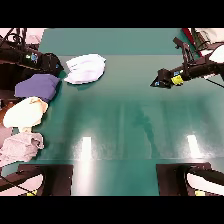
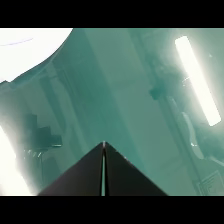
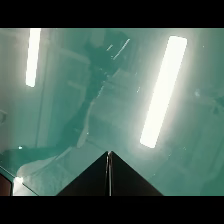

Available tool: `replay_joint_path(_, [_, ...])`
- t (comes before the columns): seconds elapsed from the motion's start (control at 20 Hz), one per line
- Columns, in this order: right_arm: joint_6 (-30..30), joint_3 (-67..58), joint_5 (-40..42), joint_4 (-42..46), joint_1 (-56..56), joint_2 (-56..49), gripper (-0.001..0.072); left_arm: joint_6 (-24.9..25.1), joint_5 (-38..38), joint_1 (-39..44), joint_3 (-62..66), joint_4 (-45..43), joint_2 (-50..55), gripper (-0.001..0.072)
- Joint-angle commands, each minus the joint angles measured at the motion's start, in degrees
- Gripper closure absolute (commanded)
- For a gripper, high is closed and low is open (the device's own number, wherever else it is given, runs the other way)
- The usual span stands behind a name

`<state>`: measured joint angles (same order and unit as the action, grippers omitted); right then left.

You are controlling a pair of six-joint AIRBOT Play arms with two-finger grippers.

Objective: Fold the shirts.

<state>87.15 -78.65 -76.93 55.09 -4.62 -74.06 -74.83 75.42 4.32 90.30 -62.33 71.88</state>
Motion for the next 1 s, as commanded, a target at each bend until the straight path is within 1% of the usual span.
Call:
replay_joint_path(0.0, [0.0,0.2,0.0,0.0,0.0,0.0,0.0692,0.0,0.0,0.0,-0.1,0.0,0.0,0.0685])
replay_joint_path(0.5, [0.0,0.2,0.3,0.0,0.0,-0.6,0.0692,-0.2,0.0,0.0,-0.1,0.1,0.0,0.0685])
replay_joint_path(0.8, [0.0,0.2,0.7,0.0,0.0,-0.6,0.0692,-0.2,-0.1,0.0,-0.1,3.3,0.0,0.0685])
replay_joint_path(0.85, [0.0,0.2,1.4,0.0,0.0,-0.6,0.0692,0.0,-1.1,0.0,-0.1,3.4,0.0,0.0685])
replay_joint_path(0.9, [0.0,0.2,2.4,0.0,0.0,-0.6,0.0692,0.3,-4.2,0.0,-0.3,3.2,0.0,0.0682])
replay_joint_path(0.95, [0.0,0.2,2.8,-0.1,0.0,-0.6,0.0692,0.2,-7.6,0.0,-0.8,2.2,0.1,0.0469])
